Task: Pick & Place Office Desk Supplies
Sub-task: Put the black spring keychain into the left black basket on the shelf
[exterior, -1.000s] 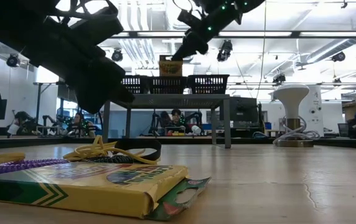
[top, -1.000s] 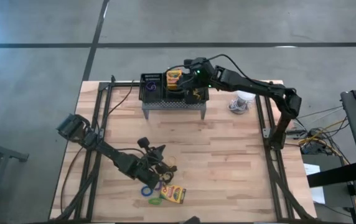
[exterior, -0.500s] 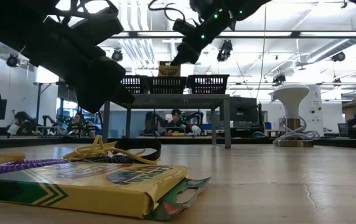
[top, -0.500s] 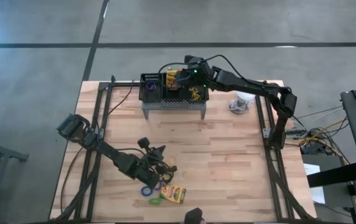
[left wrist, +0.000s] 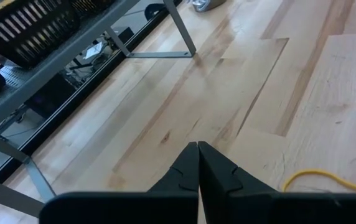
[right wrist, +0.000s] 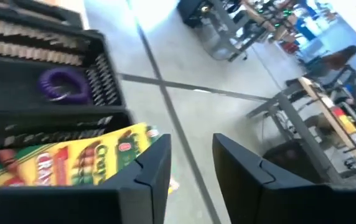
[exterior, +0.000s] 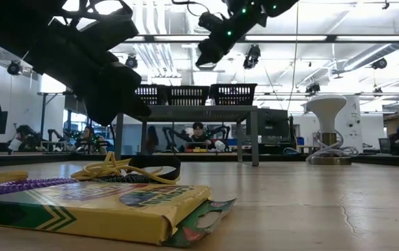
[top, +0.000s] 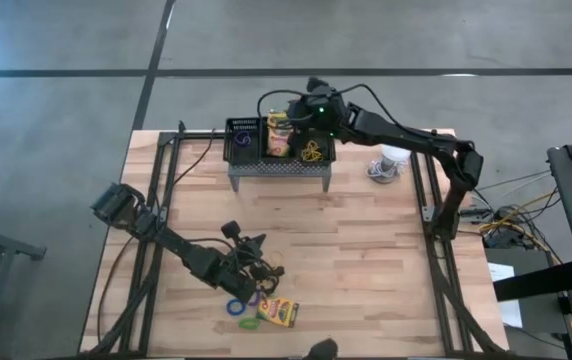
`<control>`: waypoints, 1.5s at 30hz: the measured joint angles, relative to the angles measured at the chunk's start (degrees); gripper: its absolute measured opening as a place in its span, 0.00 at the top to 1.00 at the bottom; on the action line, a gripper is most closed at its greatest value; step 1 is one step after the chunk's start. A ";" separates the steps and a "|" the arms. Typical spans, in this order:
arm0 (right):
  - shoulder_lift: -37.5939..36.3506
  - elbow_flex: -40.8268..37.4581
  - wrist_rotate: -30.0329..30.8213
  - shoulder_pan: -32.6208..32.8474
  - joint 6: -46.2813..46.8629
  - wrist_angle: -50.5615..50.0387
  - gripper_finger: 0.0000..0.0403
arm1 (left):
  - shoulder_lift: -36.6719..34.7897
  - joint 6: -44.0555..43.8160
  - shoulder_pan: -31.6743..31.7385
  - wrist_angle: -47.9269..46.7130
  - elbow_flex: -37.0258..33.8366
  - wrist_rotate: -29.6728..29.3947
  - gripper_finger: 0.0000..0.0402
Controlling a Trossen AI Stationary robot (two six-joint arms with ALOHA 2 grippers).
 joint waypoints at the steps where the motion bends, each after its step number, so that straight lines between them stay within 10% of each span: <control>1: -0.53 -0.16 -0.01 0.62 0.20 -1.08 0.70 | 0.00 -0.02 -0.01 -0.03 0.00 0.12 1.00; 14: -18.52 -24.01 -0.37 21.51 4.91 2.69 0.82 | -0.13 -0.41 -0.12 -0.29 0.00 1.96 1.00; 28: -23.46 -59.47 -1.31 34.26 11.75 38.94 0.88 | -15.28 -18.65 0.48 -9.78 -4.22 37.24 0.92; 37: -19.99 -64.99 -6.22 34.82 14.51 50.80 0.88 | -14.05 -28.31 0.97 17.58 -18.62 36.93 0.61; 45: -20.02 -65.05 -6.23 34.80 12.03 50.64 0.88 | -5.82 -20.24 1.07 17.62 -15.00 36.90 0.62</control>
